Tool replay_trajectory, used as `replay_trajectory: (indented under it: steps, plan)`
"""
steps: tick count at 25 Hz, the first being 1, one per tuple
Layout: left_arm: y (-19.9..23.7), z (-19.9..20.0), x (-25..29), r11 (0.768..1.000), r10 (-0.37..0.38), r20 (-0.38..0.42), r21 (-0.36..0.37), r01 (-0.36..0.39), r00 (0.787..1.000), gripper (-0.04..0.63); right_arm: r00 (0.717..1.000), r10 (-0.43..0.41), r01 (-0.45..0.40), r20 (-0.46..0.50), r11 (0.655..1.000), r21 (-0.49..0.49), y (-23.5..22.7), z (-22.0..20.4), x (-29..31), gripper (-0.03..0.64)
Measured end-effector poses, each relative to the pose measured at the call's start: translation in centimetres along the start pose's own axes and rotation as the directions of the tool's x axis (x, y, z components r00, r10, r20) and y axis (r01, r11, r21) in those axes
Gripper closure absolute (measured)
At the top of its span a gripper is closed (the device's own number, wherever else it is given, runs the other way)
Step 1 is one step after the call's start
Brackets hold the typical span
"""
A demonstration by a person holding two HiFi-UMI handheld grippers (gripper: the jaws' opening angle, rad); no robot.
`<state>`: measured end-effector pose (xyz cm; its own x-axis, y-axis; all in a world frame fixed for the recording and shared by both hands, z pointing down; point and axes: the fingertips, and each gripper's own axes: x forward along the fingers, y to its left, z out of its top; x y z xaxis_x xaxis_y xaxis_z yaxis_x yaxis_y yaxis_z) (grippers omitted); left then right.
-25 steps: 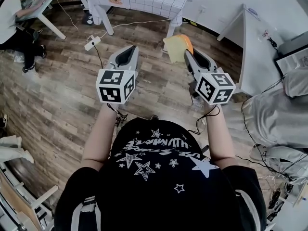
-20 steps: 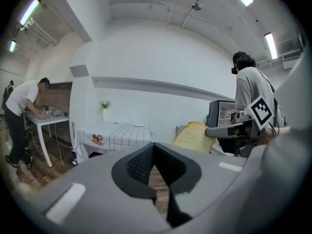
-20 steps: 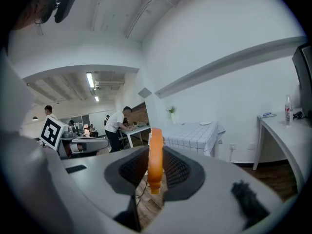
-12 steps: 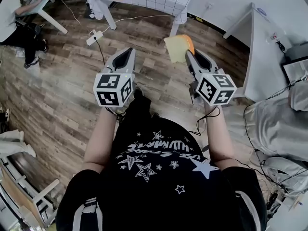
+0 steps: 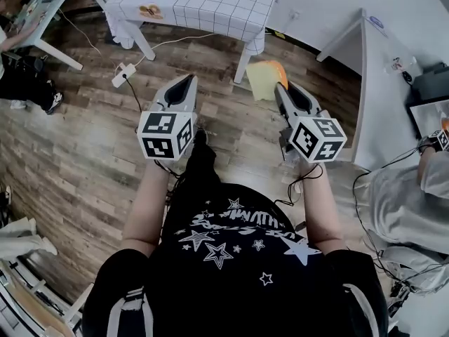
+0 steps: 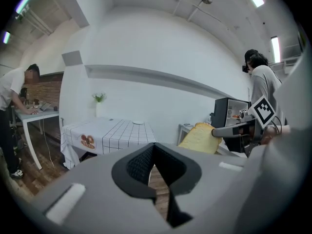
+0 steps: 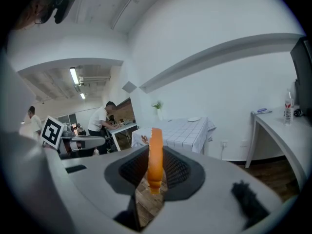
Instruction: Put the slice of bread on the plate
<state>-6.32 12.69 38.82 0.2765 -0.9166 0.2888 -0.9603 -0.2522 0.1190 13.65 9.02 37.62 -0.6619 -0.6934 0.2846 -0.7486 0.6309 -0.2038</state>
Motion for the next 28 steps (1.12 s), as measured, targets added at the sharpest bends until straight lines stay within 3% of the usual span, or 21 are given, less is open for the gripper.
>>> replay_trajectory:
  steps: [8, 13, 17, 28]
  plan:
    - [6.6, 0.8, 7.4, 0.997, -0.068, 0.005, 0.021, 0.068, 0.998, 0.588, 0.996, -0.089, 0.089, 0.015, 0.996, -0.014, -2.8, 1.2, 8.3, 0.525]
    - [12.0, 5.6, 14.6, 0.995, -0.101, -0.041, 0.002, 0.102, 0.994, 0.588, 0.991, -0.134, 0.134, -0.011, 0.991, 0.001, -5.8, 6.9, 16.3, 0.525]
    - [15.1, 6.8, 17.9, 0.991, -0.131, -0.051, -0.004, 0.131, 0.990, 0.586, 0.986, -0.163, 0.163, -0.016, 0.987, -0.007, -6.6, 8.7, 20.4, 0.525]
    - [17.8, 7.7, 23.8, 0.984, -0.174, -0.057, -0.037, 0.172, 0.983, 0.587, 0.972, -0.229, 0.228, -0.056, 0.973, -0.018, -10.3, 9.8, 24.4, 0.525]
